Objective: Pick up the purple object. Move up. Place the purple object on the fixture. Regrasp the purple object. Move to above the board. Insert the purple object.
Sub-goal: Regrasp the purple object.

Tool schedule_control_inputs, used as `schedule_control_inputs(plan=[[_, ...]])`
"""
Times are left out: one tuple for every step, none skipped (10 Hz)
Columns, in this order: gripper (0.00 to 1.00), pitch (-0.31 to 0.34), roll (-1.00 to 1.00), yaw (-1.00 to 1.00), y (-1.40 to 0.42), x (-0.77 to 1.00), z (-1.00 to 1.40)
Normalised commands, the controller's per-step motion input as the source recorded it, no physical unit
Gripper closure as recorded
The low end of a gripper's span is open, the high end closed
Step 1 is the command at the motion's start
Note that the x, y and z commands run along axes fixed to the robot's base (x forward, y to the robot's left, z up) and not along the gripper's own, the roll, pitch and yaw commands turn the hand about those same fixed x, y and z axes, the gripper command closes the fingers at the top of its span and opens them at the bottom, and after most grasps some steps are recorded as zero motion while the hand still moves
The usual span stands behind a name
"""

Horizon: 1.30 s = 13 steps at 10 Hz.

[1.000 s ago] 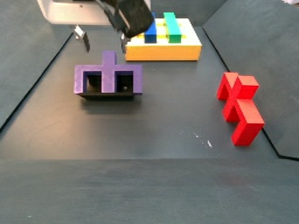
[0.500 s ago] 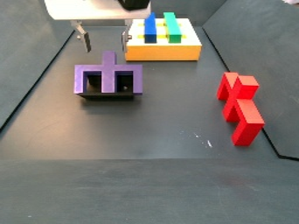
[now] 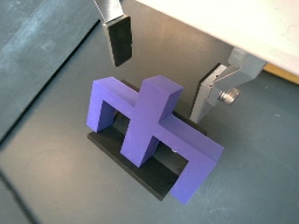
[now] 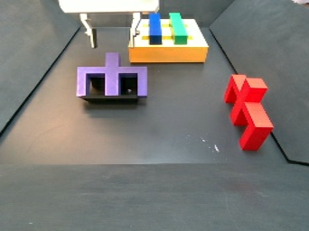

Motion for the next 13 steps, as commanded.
schedule_control_inputs(plan=[[0.00,0.003,1.00,0.05,-0.21,0.00,-0.03],[0.00,0.017,1.00,0.00,-0.08,0.07,-0.10],[0.00,0.000,0.91,0.00,0.00,0.13,-0.21],[0.00,0.000,0.70,0.00,0.11,0.13,-0.27],[0.00,0.000,0.49,0.07,0.14,0.12,-0.27],[0.00,0.000,0.39,0.15,0.00,0.17,-0.22],[0.00,0.006,0.51,0.17,-0.11,0.11,-0.22],[0.00,0.000,0.44,0.19,-0.17,0.19,-0.22],[0.00,0.000,0.42,0.18,-0.12,0.24,-0.20],[0.00,0.000,0.70,0.13,-0.05,0.22,-0.15],[0.00,0.000,0.80,0.15,0.00,0.06,-0.17],[0.00,0.000,0.59,0.12,0.00,0.00,-0.18],[0.00,0.000,0.42,0.10,0.00,0.00,-0.16]])
